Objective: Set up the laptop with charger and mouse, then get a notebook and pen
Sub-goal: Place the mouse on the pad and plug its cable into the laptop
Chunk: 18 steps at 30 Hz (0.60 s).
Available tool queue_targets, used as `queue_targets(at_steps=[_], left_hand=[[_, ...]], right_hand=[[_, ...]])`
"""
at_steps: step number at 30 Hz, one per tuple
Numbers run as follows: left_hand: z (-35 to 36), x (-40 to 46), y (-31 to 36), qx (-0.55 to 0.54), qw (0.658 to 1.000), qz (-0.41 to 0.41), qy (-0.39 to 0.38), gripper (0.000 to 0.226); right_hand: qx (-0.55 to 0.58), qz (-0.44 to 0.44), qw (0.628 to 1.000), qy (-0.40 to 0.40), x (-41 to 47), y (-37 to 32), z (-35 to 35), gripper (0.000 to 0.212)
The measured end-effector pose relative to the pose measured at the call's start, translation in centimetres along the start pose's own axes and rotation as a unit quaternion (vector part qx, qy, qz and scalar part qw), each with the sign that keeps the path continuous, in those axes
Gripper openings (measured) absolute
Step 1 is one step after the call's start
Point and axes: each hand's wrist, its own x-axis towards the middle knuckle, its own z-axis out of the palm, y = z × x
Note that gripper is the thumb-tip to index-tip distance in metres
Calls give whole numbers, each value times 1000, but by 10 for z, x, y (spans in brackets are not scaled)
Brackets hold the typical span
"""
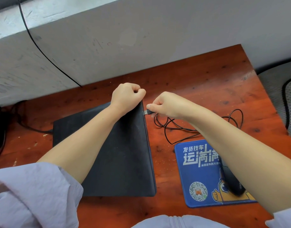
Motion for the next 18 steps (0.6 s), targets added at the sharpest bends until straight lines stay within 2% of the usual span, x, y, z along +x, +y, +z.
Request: queue_targets(at_steps=[6,9,12,15,18], left_hand=[[4,-4,1,0,1000,4,-10,30],[0,-2,-1,-10,1000,5,1,32],[-2,0,-3,-14,1000,0,7,33],[-3,-1,-2,-11,1000,0,9,33],[-5,-1,-1,-14,1000,5,14,33]], right_hand=[[18,1,999,-43,1,11,-3,42],[108,19,993,-51,-2,21,-4,46],[165,16,984,-64,-6,24,-4,30],[191,-29,981,-35,-7,21,1,11],[178,-76,981,4,-9,17,6,12]])
